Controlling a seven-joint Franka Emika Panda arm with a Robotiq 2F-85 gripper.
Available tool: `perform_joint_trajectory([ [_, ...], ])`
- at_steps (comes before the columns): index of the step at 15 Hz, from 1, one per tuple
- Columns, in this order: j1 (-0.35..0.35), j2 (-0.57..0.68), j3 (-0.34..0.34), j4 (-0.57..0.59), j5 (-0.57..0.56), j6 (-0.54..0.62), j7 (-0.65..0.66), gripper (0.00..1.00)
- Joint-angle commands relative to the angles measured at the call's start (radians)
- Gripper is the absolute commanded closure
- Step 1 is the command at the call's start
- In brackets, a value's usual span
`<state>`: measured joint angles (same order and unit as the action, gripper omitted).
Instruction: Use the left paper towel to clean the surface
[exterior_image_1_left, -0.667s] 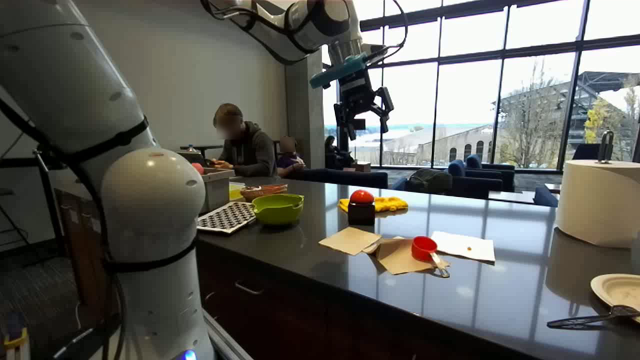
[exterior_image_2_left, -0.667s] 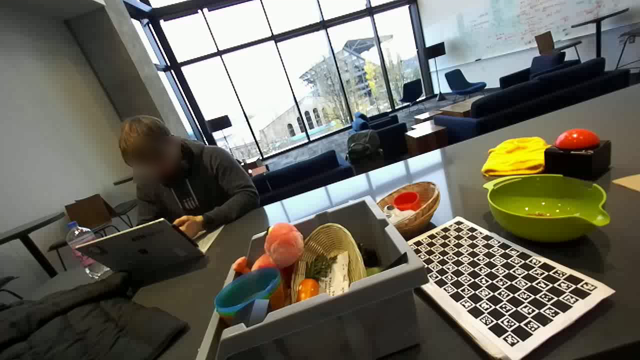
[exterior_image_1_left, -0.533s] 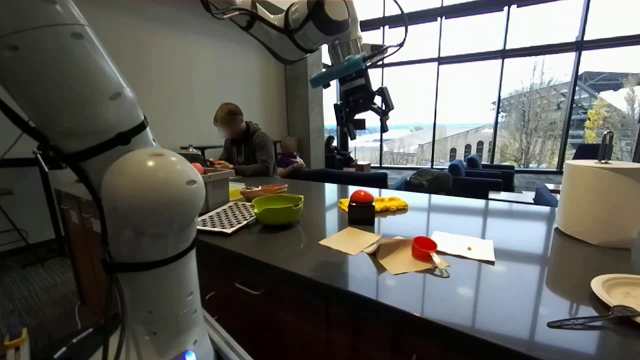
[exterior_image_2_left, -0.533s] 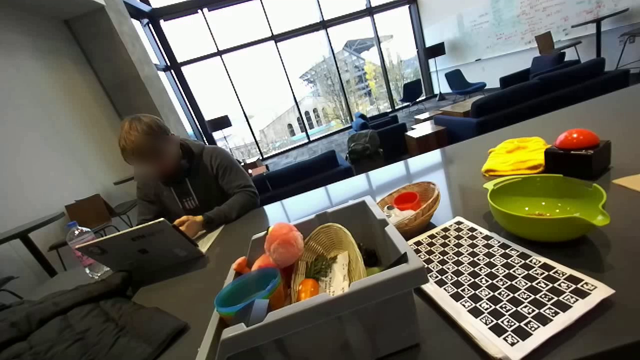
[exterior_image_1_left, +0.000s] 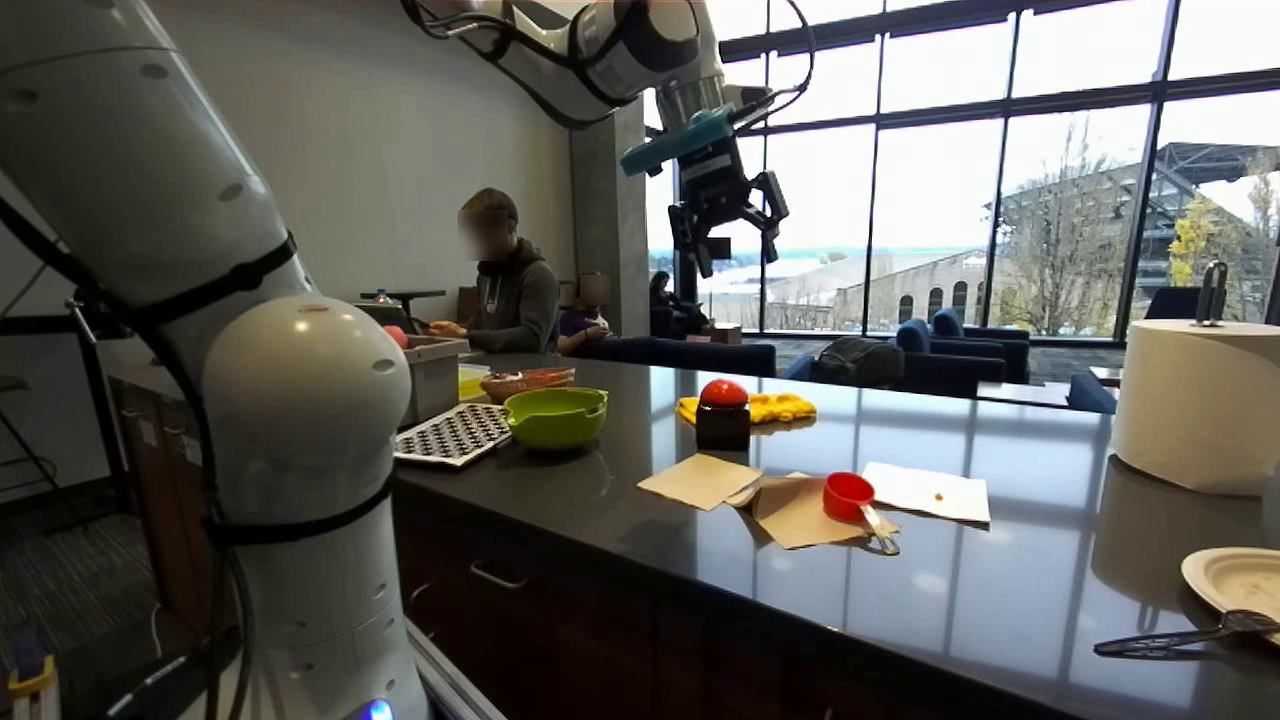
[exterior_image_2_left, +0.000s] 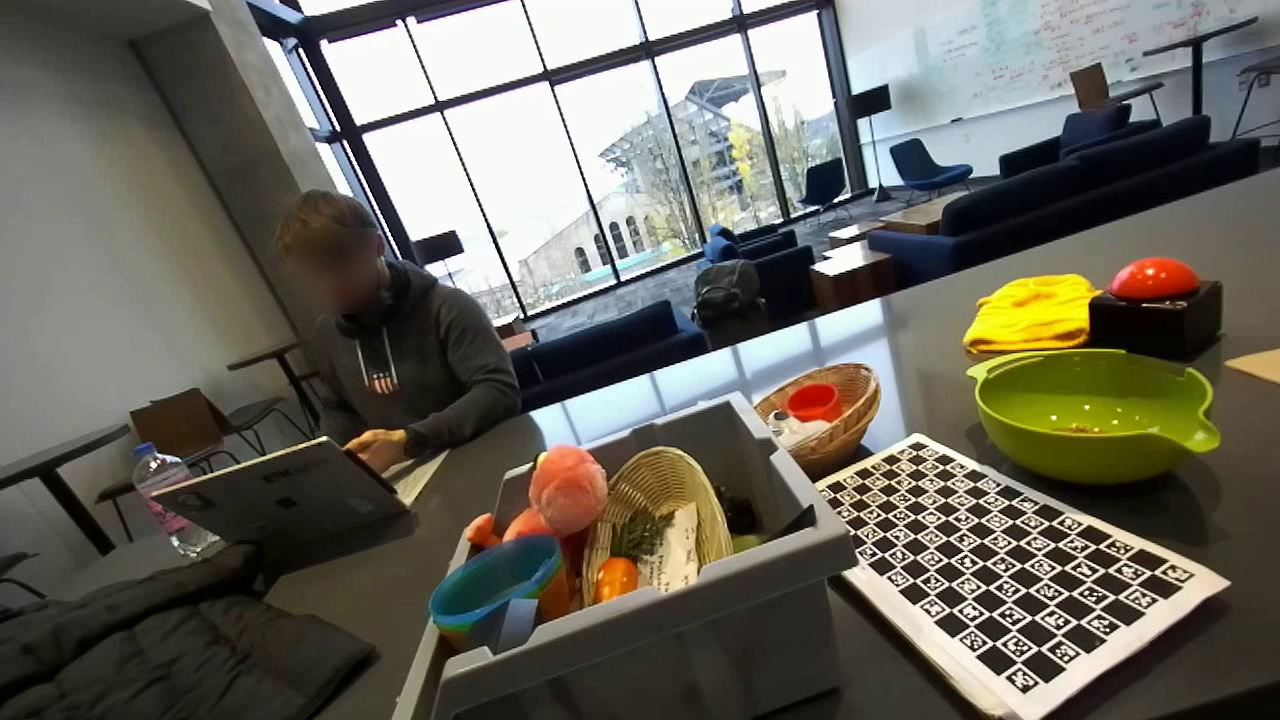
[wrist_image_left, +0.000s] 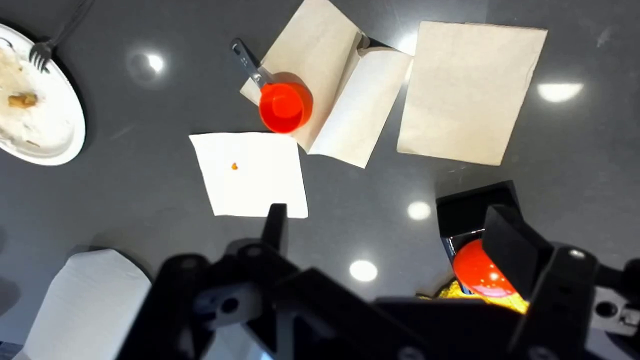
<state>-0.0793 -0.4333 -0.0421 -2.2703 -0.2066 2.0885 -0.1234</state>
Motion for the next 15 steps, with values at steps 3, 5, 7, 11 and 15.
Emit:
perform_joint_trajectory([
  [3,0.06,-0.018,-0.059,-0.028,0.069,0.115,-0.165,0.0],
  [5,0.087,-0.016,-0.08,-0.045,0.131,0.14,-0.229,0.0],
  [7,0.117,-0.01,-0.102,-0.064,0.216,0.142,-0.29,0.0],
  [11,0.143,0.011,-0.114,-0.107,0.308,0.136,-0.349,0.0],
  [15,0.125,0.047,-0.087,-0.169,0.276,0.146,-0.317,0.0],
])
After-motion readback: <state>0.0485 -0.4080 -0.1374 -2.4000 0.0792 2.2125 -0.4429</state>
